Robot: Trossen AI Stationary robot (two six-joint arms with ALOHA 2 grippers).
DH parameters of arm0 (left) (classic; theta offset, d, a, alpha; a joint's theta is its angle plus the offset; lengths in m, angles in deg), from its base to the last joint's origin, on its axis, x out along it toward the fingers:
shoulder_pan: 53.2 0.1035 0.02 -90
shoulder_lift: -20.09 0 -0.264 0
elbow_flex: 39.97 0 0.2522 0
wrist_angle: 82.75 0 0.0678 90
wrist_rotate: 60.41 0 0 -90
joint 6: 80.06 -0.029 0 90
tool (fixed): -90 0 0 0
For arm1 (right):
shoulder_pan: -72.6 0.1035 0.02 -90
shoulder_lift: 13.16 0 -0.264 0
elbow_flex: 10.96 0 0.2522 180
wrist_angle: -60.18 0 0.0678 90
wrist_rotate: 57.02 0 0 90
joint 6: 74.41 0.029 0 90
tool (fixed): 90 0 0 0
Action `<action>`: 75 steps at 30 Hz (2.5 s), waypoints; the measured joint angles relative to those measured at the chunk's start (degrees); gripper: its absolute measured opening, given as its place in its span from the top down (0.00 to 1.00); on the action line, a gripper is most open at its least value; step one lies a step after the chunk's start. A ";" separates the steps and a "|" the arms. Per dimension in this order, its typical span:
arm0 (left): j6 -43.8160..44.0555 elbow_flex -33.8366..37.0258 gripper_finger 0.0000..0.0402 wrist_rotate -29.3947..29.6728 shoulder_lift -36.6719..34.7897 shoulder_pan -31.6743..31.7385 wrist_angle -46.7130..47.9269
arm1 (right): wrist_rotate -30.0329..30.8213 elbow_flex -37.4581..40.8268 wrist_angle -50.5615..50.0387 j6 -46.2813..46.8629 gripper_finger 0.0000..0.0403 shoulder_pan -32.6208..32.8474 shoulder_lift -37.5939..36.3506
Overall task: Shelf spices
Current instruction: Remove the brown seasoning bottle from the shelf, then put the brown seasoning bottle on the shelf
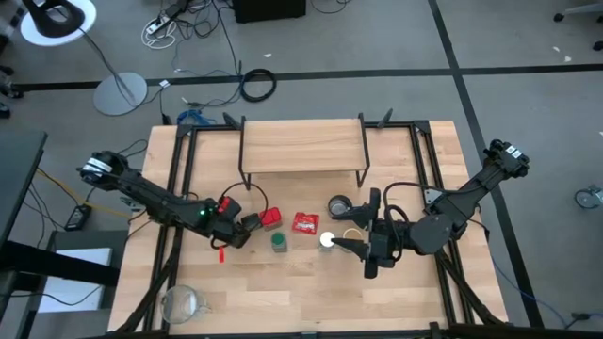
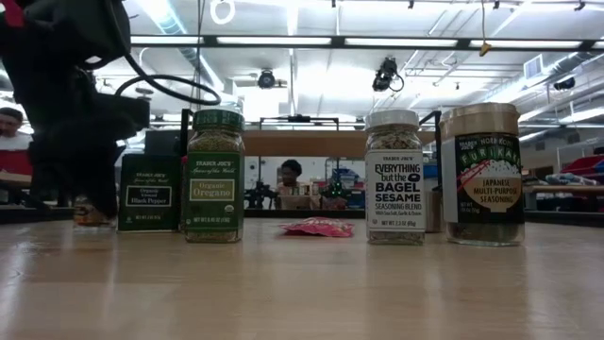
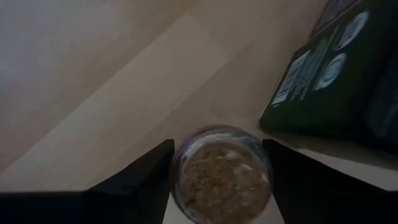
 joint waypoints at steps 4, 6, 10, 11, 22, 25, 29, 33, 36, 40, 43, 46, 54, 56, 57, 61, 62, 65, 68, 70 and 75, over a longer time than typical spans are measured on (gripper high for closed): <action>1.35 -0.02 0.39 0.01 -1.75 0.00 0.04 | -0.02 0.00 0.00 0.00 0.40 -0.21 0.01; 1.53 -0.04 0.39 0.04 -3.50 0.00 0.13 | -0.01 0.00 -0.01 0.00 0.40 -0.26 0.02; 1.54 -0.04 0.39 0.88 -8.03 0.00 0.91 | -0.29 0.00 -0.02 0.00 0.40 -0.35 0.00; 1.56 -0.07 0.39 1.34 -9.14 0.00 0.89 | -0.33 0.00 -0.02 0.00 0.40 -0.35 0.02; -10.14 -0.15 0.39 11.69 -22.48 -0.04 -12.01 | -0.48 0.00 0.00 0.87 0.40 -0.76 0.01; -15.09 -0.20 0.39 14.15 -24.27 0.04 -17.03 | -0.48 0.00 0.00 0.87 0.40 -0.76 0.00; -18.65 -0.22 0.39 15.58 -24.82 0.04 -20.31 | -0.48 0.00 0.00 0.90 0.40 -0.76 0.00; -19.62 -0.22 0.39 15.23 -24.77 0.04 -20.99 | -0.48 0.00 0.02 0.94 0.40 -0.76 0.02; -20.16 -0.21 0.39 15.18 -24.77 0.04 -21.91 | -0.48 0.00 0.02 0.96 0.40 -0.76 0.01; -23.26 -0.20 0.39 15.00 -24.22 0.04 -26.67 | -0.48 0.00 0.02 1.43 0.40 -0.76 0.00; -27.29 -0.17 0.39 14.88 -23.29 0.04 -31.76 | -0.48 0.00 0.04 2.01 0.40 -0.76 0.02; -31.94 -0.17 0.41 14.90 -22.25 0.04 -38.45 | -0.46 0.00 0.04 2.37 0.40 -0.76 0.00; -45.83 -0.11 0.43 8.47 -19.33 0.00 -58.17 | -0.46 0.00 0.07 2.88 0.40 -0.76 0.00; -50.68 -0.11 0.43 4.74 -19.39 -0.08 -65.34 | -0.46 0.00 0.07 2.84 0.40 -0.76 0.01; -53.55 -0.11 0.43 3.02 -19.63 -0.29 -69.27 | -0.46 0.00 0.08 2.84 0.40 -0.76 0.01; -67.54 -0.11 0.43 -1.11 -19.77 -1.66 -84.85 | -0.45 0.00 0.11 2.62 0.40 -0.99 0.02; -71.27 -0.11 0.43 -1.56 -19.79 -1.99 -87.49 | -0.46 0.00 0.11 2.62 0.40 -1.04 0.01; -79.69 -0.28 0.43 -1.95 -21.47 -2.56 -89.83 | -0.44 0.00 0.09 2.62 0.40 -1.05 0.01; -82.87 -3.06 0.43 1.82 -23.73 -2.53 -83.92 | -0.44 0.00 0.09 2.60 0.40 -1.07 0.00; -82.83 -6.77 0.43 3.96 -24.77 -2.49 -75.09 | -0.44 0.00 0.09 2.58 0.40 -1.07 0.01; -77.75 -21.56 0.43 10.40 -22.99 -2.54 -45.69 | -0.46 0.00 0.07 2.11 0.40 -1.27 0.00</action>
